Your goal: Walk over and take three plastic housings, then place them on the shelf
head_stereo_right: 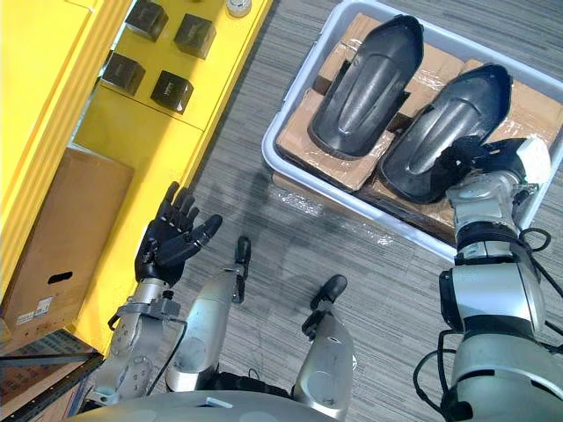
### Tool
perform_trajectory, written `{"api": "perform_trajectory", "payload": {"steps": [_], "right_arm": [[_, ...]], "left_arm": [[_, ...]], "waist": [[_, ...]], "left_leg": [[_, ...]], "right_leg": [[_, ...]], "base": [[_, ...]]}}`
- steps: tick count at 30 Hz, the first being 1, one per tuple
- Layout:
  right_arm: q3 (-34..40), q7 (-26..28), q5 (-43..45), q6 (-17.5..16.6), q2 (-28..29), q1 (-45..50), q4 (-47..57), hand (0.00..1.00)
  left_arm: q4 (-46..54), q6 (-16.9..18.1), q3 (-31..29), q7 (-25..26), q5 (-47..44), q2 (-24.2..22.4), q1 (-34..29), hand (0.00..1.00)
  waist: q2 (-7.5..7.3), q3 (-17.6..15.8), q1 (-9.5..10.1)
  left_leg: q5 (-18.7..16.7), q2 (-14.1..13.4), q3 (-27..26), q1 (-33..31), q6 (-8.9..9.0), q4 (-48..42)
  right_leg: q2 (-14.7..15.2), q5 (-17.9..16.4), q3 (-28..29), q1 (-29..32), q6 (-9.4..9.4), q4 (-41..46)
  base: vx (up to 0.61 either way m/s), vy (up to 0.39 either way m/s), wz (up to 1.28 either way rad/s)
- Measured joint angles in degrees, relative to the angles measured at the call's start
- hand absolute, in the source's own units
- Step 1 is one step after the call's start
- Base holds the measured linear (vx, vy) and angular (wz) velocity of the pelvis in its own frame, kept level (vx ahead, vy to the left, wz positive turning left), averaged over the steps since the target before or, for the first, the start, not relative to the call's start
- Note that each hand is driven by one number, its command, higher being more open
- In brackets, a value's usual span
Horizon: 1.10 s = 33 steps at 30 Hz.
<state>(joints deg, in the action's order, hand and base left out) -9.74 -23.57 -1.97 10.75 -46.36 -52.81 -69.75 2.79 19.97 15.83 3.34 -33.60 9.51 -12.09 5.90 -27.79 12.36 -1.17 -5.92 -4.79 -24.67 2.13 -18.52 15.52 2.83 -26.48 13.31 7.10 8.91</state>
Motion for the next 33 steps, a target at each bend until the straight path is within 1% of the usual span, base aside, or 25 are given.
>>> {"api": "perform_trajectory", "payload": {"steps": [2,5,7,9,12,14,16,17,18,19,20,21,24,25,26,27,28,29,30,31,32,33], "right_arm": [[0.02,0.86,-0.12,0.18,0.11,0.91,0.5,0.0],[0.49,0.93,-1.06,0.11,0.53,5.37,4.02,0.0],[3.56,0.94,-2.31,0.05,2.5,9.66,6.75,0.0],[5.2,0.92,-2.51,0.05,4.37,12.4,8.52,0.0],[5.86,0.58,-4.65,0.36,7.94,17.35,14.13,0.0],[5.85,0.58,-6.17,1.76,9.31,19.77,18.28,0.0],[5.86,0.34,-7.98,3.44,10.68,22.02,23.14,0.0],[5.86,0.17,-8.97,4.17,11.25,22.75,24.97,0.0],[5.91,0.12,-10.05,5.19,12.01,23.41,27.15,0.0],[6.06,0.1,-11.17,5.5,12.53,23.78,28.05,0.0],[6.08,0.06,-13.61,6.07,13.28,25.1,30.64,0.0],[6.08,0.05,-14.22,6.06,13.46,25.38,31.53,0.0],[5.98,0.09,-18.95,5.87,14.01,25.56,34.43,0.0],[5.66,0.11,-20.53,5.27,14.01,25.3,34.72,0.0],[5.33,0.23,-21.1,5.02,14.01,25.27,34.72,0.0],[4.39,0.58,-22.45,4.63,14.01,25.23,34.72,0.0],[3.29,0.84,-22.68,3.89,14.01,25.13,34.72,0.0],[2.89,0.94,-22.9,3.28,14.03,25.12,34.73,0.0],[2.17,1.1,-24.22,2.21,14.08,25.12,34.76,0.0],[1.91,1.29,-25.26,1.13,14.08,25.1,35.12,0.0],[1.65,1.51,-26.12,0.61,14.09,25.11,35.32,0.0],[1.25,2.1,-27.33,-0.26,14.09,25.1,36.46,0.0]], "left_arm": [[0.4,-0.02,-0.03,-0.21,0.01,0.03,-0.21,1.0],[4.82,-0.13,-1.35,-0.56,0.01,0.11,-2.78,1.0],[7.52,-0.14,-3.05,-1.39,0.02,0.43,-3.99,1.0],[8.29,-0.22,-3.9,-1.64,0.05,1.05,-4.08,1.0],[8.84,-1.3,-5.13,-2.17,0.5,1.82,-4.21,1.0],[9.18,-1.66,-5.45,-2.89,0.57,1.9,-4.21,1.0],[11.21,-1.87,-5.88,-3.98,0.59,2.39,-4.24,1.0],[11.91,-2.1,-6.28,-4.96,0.86,2.51,-4.11,1.0],[13.18,-2.73,-6.85,-5.92,1.26,2.43,-4.34,1.0],[13.59,-2.98,-7.03,-6.57,1.27,2.44,-4.34,1.0],[14.53,-4.79,-7.37,-8.15,1.26,2.43,-4.28,1.0],[14.96,-5.52,-7.44,-8.77,1.26,2.4,-4.19,1.0],[16.06,-10.62,-7.04,-12.3,1.63,2.84,-2.53,1.0],[15.65,-12.81,-6.44,-13.04,3.29,3.76,-0.79,1.0],[15.28,-14.23,-5.85,-13.37,3.97,4.53,0.27,1.0],[14.29,-17.04,-4.65,-13.75,5.1,6.24,2.46,1.0],[12.35,-19.48,-4.22,-14.7,5.01,7.68,4.77,1.0],[11.1,-20.71,-4.25,-15.24,4.81,8.25,5.92,1.0],[8.08,-23.6,-4.5,-15.97,4.02,9.33,8.41,1.0],[4.39,-26.98,-4.93,-16.15,1.75,10.22,11.11,1.0],[2.45,-28.66,-5.29,-16.14,0.23,10.54,12.23,1.0],[-1.42,-31.69,-6.2,-16.11,-2.81,11.07,14.06,1.0]], "waist": [[-0.17,-0.1,0.0],[-1.31,-0.75,-0.15],[-2.32,-1.11,-0.39],[-2.81,-1.12,-0.96],[-3.78,-1.05,-1.8],[-4.29,-0.82,-2.03],[-5.54,-0.11,-2.03],[-5.93,0.1,-2.02],[-6.37,1.05,-2.17],[-6.58,1.93,-2.24],[-6.78,4.19,-2.47],[-6.76,4.74,-2.54],[-6.92,8.03,-3.21],[-6.94,8.79,-3.21],[-7.01,9.26,-3.3],[-7.33,10.34,-3.62],[-7.72,11.37,-4.41],[-7.89,11.76,-4.66],[-8.39,12.84,-4.92],[-8.84,13.21,-5.2],[-9.09,13.57,-5.54],[-9.39,13.93,-6.24]], "left_leg": [[0.06,-0.29,-0.34,1.51,0.11,0.63],[0.38,-0.73,-0.85,4.85,0.61,2.52],[1.02,-0.79,-1.18,7.29,1.22,4.51],[1.85,-0.9,-1.17,8.63,1.52,6.23],[3.05,-1.13,-1.46,11.81,1.82,9.14],[3.41,-1.51,-1.88,13.51,2.04,10.42],[4.16,-1.62,-2.04,14.69,2.43,12.14],[4.52,-1.62,-2.19,15.64,2.64,13.05],[5.04,-1.65,-2.38,16.64,2.74,14.33],[5.27,-1.64,-2.62,17.04,2.78,15.1],[5.5,-1.54,-2.9,17.97,2.86,16.17],[5.5,-1.54,-3.1,18.53,2.86,16.43],[5.52,-1.6,-4.23,20.0,2.91,17.24],[5.52,-1.67,-4.89,21.19,2.91,17.81],[5.52,-1.7,-5.15,21.62,2.91,17.9],[5.5,-1.76,-5.8,22.33,2.93,17.99],[5.5,-1.82,-6.05,22.93,2.94,18.23],[5.5,-1.89,-6.3,23.37,2.94,18.54],[5.5,-2.03,-7.01,23.64,2.95,18.82],[5.44,-2.16,-7.87,24.26,3.02,18.98],[5.43,-2.27,-8.17,24.39,3.03,19.1],[5.51,-2.49,-8.76,24.96,3.14,19.58]], "right_leg": [[-0.22,-0.09,0.1,-1.16,-0.14,-0.08],[-0.71,-0.45,0.17,-3.37,-0.67,-0.25],[-1.21,-0.73,0.13,-4.91,-1.04,-0.68],[-1.56,-0.79,-0.1,-5.85,-1.13,-1.24],[-1.94,-0.81,-0.12,-7.87,-1.16,-1.98],[-2.22,-0.82,-0.09,-9.03,-1.16,-2.38],[-2.91,-0.81,-0.16,-9.97,-1.16,-3.67],[-3.17,-0.8,-0.23,-10.57,-1.17,-4.12],[-3.3,-0.8,-0.23,-10.97,-1.17,-4.24],[-3.34,-0.81,-0.16,-11.0,-1.17,-4.39],[-3.44,-0.77,-0.12,-11.59,-1.12,-5.11],[-3.44,-0.77,-0.02,-11.9,-1.11,-5.15],[-3.57,-0.62,0.63,-12.66,-0.9,-5.92],[-3.77,-0.54,1.33,-13.38,-0.83,-6.33],[-3.81,-0.54,1.59,-13.62,-0.83,-6.35],[-3.88,-0.53,1.87,-14.08,-0.82,-6.57],[-4.12,-0.13,2.08,-14.68,-0.82,-7.37],[-4.3,0.12,2.43,-14.93,-0.84,-7.75],[-4.6,0.79,3.11,-15.03,-0.92,-8.74],[-4.79,1.31,3.68,-15.44,-0.91,-9.66],[-4.85,1.53,3.96,-15.49,-0.95,-10.07],[-5.0,1.91,4.62,-15.48,-1.05,-10.4]], "base": [[0.01,-0.018,-0.04],[0.02,-0.032,-0.08],[0.02,-0.036,-0.05],[0.02,-0.041,0.02],[0.02,-0.036,-0.03],[0.0,-0.039,-0.05],[0.0,0.0,0.0],[0.01,-0.025,-0.04],[0.01,-0.023,-0.05],[0.04,-0.025,-0.05],[0.06,-0.018,-0.07],[0.08,-0.016,-0.1],[0.04,-0.011,-0.15],[0.03,-0.017,-0.21],[0.03,-0.021,-0.23],[0.01,-0.019,-0.16],[0.01,-0.019,-0.17],[0.0,-0.017,-0.21],[-0.01,-0.009,-0.32],[-0.04,-0.01,-0.32],[-0.04,-0.015,-0.32],[-0.06,-0.014,-0.29]]}}
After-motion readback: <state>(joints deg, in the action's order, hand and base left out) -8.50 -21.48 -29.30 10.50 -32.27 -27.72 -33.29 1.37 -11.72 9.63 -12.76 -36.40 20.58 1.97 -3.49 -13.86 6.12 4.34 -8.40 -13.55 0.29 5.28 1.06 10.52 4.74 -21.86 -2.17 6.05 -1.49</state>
